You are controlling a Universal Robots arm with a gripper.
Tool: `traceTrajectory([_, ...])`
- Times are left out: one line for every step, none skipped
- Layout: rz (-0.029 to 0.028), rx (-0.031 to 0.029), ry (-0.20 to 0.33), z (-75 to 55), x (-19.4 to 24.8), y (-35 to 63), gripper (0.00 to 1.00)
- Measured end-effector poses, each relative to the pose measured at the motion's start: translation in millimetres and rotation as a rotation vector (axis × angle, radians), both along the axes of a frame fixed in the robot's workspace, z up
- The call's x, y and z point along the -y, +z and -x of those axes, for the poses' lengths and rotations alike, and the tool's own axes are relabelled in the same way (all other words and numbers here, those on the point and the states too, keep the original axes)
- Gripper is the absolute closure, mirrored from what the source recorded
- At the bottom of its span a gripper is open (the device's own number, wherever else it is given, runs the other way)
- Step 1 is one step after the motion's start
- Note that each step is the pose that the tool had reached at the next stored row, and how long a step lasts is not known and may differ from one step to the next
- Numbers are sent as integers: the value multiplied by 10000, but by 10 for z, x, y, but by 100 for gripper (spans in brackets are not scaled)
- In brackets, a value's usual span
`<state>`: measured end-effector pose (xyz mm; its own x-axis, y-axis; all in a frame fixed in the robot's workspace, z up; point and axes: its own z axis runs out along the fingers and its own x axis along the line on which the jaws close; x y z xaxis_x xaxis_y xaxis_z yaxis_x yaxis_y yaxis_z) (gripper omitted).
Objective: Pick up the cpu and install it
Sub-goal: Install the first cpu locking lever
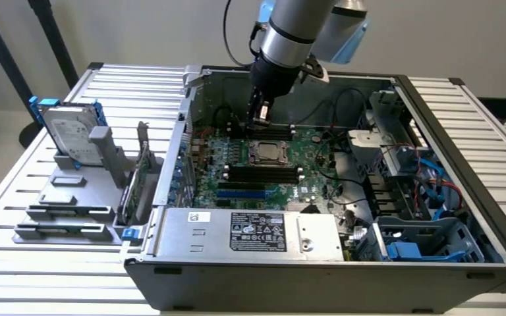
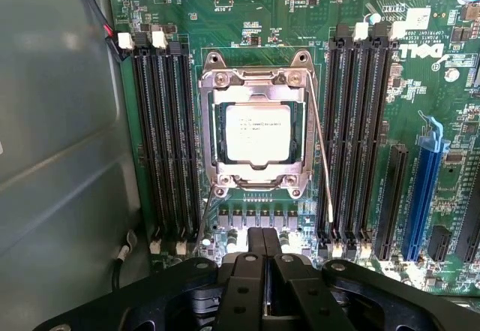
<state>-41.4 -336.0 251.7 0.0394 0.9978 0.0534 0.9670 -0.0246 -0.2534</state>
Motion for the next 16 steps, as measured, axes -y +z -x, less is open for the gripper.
traceTrajectory([0,0,0,0,0,0,89])
traceTrajectory([1,0,0,0,0,0,89])
traceTrajectory([0,0,0,0,0,0,89])
traceTrajectory([0,0,0,0,0,0,89])
traceTrajectory([-4,9,-4,14,0,0,89])
traceTrajectory([-13,25,-12,41,1,0,89])
traceTrajectory([-29,28,-23,69,1,1,89])
traceTrajectory([-53,28,-33,96,0,0,89])
traceTrajectory([-85,29,-60,120,0,0,89])
traceTrajectory([-114,29,-108,144,0,0,89])
traceTrajectory([-129,29,-161,164,0,0,89])
traceTrajectory([-140,30,-221,179,0,0,89])
traceTrajectory([-142,30,-304,191,0,0,89])
traceTrajectory([-143,30,-400,199,0,0,89])
traceTrajectory([-142,31,-513,205,0,0,89])
traceTrajectory([-142,31,-633,209,0,1,89])
